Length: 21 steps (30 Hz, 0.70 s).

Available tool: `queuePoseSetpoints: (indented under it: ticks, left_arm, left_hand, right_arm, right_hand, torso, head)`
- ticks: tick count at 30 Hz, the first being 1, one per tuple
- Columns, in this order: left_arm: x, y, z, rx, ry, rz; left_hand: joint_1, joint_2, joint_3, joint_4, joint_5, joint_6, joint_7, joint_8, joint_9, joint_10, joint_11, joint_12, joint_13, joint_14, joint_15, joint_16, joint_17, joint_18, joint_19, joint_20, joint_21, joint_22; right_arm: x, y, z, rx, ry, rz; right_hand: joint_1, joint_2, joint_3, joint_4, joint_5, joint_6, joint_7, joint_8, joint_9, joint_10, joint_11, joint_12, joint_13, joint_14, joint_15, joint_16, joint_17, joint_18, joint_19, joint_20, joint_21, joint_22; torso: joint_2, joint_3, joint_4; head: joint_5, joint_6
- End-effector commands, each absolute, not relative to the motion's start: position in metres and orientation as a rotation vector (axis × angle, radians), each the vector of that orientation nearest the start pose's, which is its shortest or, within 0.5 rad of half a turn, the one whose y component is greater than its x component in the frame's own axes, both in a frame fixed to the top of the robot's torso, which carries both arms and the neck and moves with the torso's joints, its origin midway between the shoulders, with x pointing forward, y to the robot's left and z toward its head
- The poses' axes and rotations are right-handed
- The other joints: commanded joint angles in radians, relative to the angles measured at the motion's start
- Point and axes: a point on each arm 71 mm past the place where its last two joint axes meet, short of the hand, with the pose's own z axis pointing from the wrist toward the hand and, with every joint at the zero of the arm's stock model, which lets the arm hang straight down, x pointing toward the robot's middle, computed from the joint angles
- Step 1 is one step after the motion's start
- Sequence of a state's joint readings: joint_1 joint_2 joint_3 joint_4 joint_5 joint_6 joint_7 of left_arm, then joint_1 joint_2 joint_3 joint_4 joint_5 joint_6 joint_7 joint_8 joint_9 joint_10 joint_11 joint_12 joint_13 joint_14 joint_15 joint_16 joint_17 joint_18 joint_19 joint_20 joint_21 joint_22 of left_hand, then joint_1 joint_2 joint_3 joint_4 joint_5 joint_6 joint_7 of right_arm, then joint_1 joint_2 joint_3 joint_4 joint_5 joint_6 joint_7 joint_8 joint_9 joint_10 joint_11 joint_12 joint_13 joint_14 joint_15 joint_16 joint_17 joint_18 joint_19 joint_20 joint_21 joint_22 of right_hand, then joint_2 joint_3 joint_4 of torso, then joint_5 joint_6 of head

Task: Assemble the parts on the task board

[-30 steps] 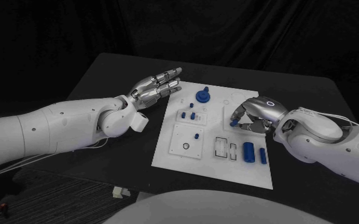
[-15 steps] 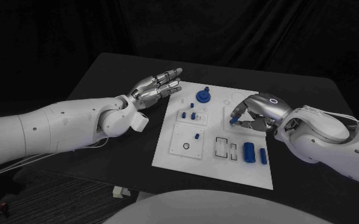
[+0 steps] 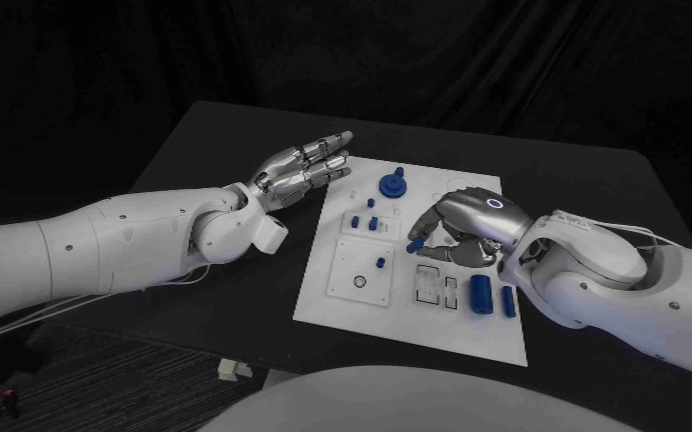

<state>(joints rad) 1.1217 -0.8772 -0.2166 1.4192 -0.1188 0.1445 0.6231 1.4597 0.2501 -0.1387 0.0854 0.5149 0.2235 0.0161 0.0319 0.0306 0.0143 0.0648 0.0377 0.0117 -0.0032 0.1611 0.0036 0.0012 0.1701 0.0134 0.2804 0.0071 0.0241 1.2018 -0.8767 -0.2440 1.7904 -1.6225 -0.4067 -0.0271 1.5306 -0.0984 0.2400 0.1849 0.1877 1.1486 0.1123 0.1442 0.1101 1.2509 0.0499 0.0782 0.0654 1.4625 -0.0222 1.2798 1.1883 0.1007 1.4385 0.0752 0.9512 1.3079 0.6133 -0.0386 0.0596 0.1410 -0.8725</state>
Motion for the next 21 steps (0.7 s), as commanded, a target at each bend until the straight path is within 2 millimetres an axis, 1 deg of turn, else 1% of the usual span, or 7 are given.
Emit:
queuePoseSetpoints:
  ticks: [1, 5, 13, 18, 19, 20, 21]
  left_arm:
    - [0.446, 0.235, -0.263, -0.944, 1.616, -1.871]
    - [0.446, 0.235, -0.263, -0.945, 1.617, -1.871]
    - [0.444, 0.239, -0.262, -0.952, 1.617, -1.856]
    - [0.444, 0.241, -0.262, -0.954, 1.618, -1.850]
    - [0.444, 0.241, -0.262, -0.954, 1.618, -1.851]
    - [0.444, 0.241, -0.262, -0.954, 1.618, -1.851]
    - [0.444, 0.240, -0.262, -0.954, 1.618, -1.852]
  left_hand:
    - [0.001, 0.010, 0.003, -0.004, 0.006, -0.006, -0.001, 0.001, 0.000, 0.002, 0.008, 0.003, 0.000, 0.003, 0.007, -0.004, -0.001, 0.007, -0.005, 0.002, -0.001, -0.003]
    - [0.001, 0.010, 0.003, -0.004, 0.006, -0.006, -0.001, 0.001, 0.000, 0.002, 0.008, 0.003, 0.000, 0.003, 0.007, -0.004, -0.001, 0.007, -0.005, 0.002, -0.001, -0.003]
    - [0.001, 0.010, 0.003, -0.004, 0.006, -0.006, -0.001, 0.001, 0.000, 0.002, 0.008, 0.003, 0.000, 0.003, 0.007, -0.004, -0.001, 0.007, -0.005, 0.002, -0.001, -0.003]
    - [-0.001, 0.009, 0.005, -0.006, 0.005, -0.005, -0.001, 0.002, 0.000, 0.002, 0.008, 0.004, 0.000, 0.003, 0.007, -0.004, -0.001, 0.007, -0.006, 0.001, -0.001, -0.004]
    - [-0.001, 0.009, 0.005, -0.006, 0.005, -0.005, -0.001, 0.002, 0.000, 0.002, 0.008, 0.004, 0.000, 0.003, 0.007, -0.004, -0.001, 0.007, -0.006, 0.001, -0.001, -0.004]
    - [-0.001, 0.009, 0.005, -0.006, 0.005, -0.005, -0.001, 0.002, 0.000, 0.002, 0.008, 0.004, 0.000, 0.003, 0.007, -0.004, -0.001, 0.007, -0.006, 0.001, -0.001, -0.004]
    - [-0.001, 0.009, 0.005, -0.006, 0.005, -0.005, -0.001, 0.002, 0.000, 0.002, 0.008, 0.004, 0.000, 0.003, 0.007, -0.004, -0.001, 0.007, -0.006, 0.001, -0.001, -0.004]
  right_arm:
    - [0.384, -0.128, -0.222, -0.478, 1.665, 0.936]
    - [0.382, -0.111, -0.223, -0.501, 1.663, 0.980]
    - [0.379, -0.081, -0.228, -0.597, 1.644, 1.015]
    - [0.377, -0.068, -0.236, -0.638, 1.660, 1.021]
    - [0.377, -0.067, -0.237, -0.642, 1.664, 1.021]
    - [0.377, -0.065, -0.239, -0.647, 1.669, 1.021]
    - [0.377, -0.064, -0.240, -0.649, 1.673, 1.021]
  right_hand:
    - [0.006, 0.007, 0.006, 0.000, 0.009, 0.015, -0.011, -0.004, 0.042, 0.002, 0.001, -0.006, -0.001, 0.041, -0.006, 0.009, 0.005, -0.005, 0.007, 0.000, 0.006, 0.138]
    - [0.009, 0.006, 0.008, -0.003, 0.013, 0.013, -0.010, -0.006, 0.042, 0.001, 0.002, -0.009, -0.001, 0.042, -0.006, 0.013, 0.010, -0.006, 0.008, -0.001, 0.010, 0.139]
    - [0.011, 0.005, 0.010, -0.005, 0.017, 0.011, -0.008, -0.008, 0.044, 0.000, 0.003, -0.011, -0.001, 0.043, -0.005, 0.016, 0.014, -0.006, 0.009, 0.000, 0.014, 0.140]
    - [0.011, 0.004, 0.010, -0.005, 0.019, 0.010, -0.007, -0.010, 0.044, -0.001, 0.004, -0.012, -0.001, 0.043, -0.005, 0.017, 0.014, -0.007, 0.010, 0.000, 0.017, 0.140]
    - [0.011, 0.004, 0.010, -0.005, 0.019, 0.010, -0.007, -0.010, 0.044, -0.001, 0.004, -0.012, -0.001, 0.043, -0.005, 0.017, 0.014, -0.007, 0.010, 0.000, 0.017, 0.140]
    - [0.011, 0.004, 0.010, -0.005, 0.019, 0.010, -0.007, -0.010, 0.044, -0.001, 0.004, -0.012, -0.001, 0.043, -0.005, 0.017, 0.014, -0.007, 0.010, 0.000, 0.017, 0.140]
    - [0.011, 0.004, 0.011, -0.006, 0.020, 0.009, -0.007, -0.011, 0.044, -0.002, 0.004, -0.013, -0.001, 0.044, -0.004, 0.019, 0.017, -0.007, 0.010, 0.000, 0.016, 0.140]
  torso:
    - [0.000, -0.0004, -0.0004]
    - [0.000, -0.0002, -0.0017]
    - [-0.001, -0.0002, 0.0038]
    - [0.000, 0.0000, 0.0060]
    - [0.000, 0.0000, 0.0054]
    - [0.001, -0.0002, 0.0067]
    - [0.001, -0.0006, 0.0057]
  head:
    - [0.001, 0.000]
    - [0.004, 0.000]
    - [0.007, 0.000]
    - [0.008, 0.000]
    - [0.010, 0.000]
    - [0.009, 0.000]
    - [0.011, 0.000]
